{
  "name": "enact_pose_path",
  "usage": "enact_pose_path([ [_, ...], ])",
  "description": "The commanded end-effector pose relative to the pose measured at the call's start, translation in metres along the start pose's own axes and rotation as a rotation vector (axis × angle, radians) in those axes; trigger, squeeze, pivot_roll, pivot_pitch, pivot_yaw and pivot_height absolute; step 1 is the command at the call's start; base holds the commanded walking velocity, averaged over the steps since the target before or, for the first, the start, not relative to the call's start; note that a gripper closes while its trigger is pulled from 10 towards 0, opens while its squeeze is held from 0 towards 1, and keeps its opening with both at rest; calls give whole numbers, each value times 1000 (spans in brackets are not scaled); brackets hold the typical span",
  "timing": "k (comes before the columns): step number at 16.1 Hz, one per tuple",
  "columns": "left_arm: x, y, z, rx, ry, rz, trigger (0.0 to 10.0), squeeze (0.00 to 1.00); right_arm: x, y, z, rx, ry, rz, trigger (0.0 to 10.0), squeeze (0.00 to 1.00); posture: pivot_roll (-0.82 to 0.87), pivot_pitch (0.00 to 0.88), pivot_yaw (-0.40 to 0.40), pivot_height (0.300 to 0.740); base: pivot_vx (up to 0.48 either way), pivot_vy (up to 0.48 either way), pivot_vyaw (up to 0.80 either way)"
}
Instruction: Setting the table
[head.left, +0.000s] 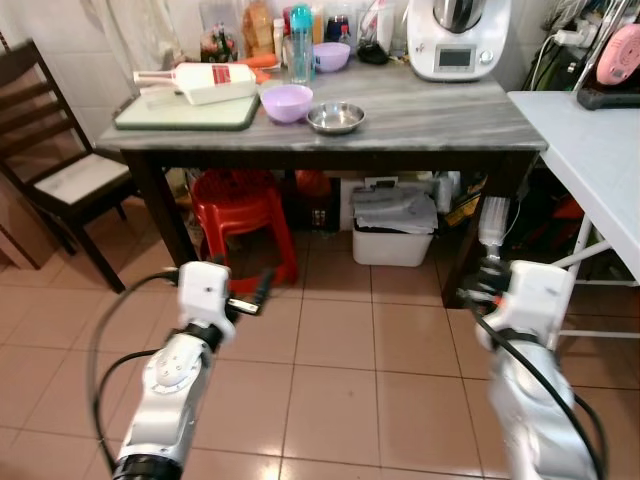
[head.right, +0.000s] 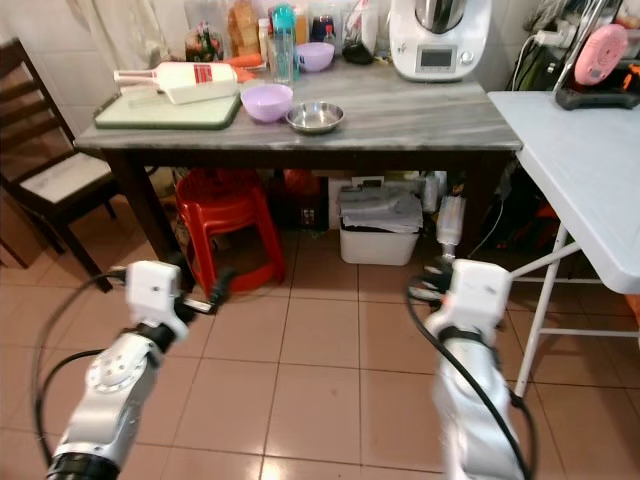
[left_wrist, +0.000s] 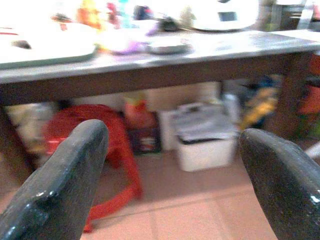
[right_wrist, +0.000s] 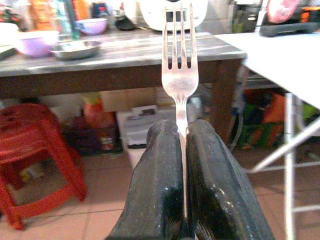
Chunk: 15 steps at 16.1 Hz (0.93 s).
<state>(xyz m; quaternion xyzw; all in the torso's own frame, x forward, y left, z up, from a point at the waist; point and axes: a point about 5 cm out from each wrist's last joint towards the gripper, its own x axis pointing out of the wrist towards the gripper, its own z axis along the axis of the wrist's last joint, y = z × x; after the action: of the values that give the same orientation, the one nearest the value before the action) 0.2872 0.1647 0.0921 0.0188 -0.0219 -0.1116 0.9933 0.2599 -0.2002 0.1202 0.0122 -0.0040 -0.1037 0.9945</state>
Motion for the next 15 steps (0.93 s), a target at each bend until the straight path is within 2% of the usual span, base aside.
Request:
enact_pose_path([
  [1,-5,8,1,24,-7,38,10000,0,-4,-4,5,1,-25,-7,10000,0,-56,0,29,740,0,0,0],
  [5,-19,15,-9,41,31,62,10000,0,-19,-5,1,-30,-9,15,10000,0,-59,0,31,740,0,0,0],
  [9,-13,10,-6,16,18,40,10000,0,-23,2,-1,-35,-8,36,10000,0,-55,0,31,740,0,0,0],
  [13,-8,1,1,1,-13,2,10000,0,-20,4,0,-53,-9,51,10000,0,-55,0,34,740,321,0,0],
  [15,-7,-1,0,-8,-6,-16,10000,0,-19,6,-1,-44,-9,49,10000,0,-51,0,36,740,398,0,-528],
])
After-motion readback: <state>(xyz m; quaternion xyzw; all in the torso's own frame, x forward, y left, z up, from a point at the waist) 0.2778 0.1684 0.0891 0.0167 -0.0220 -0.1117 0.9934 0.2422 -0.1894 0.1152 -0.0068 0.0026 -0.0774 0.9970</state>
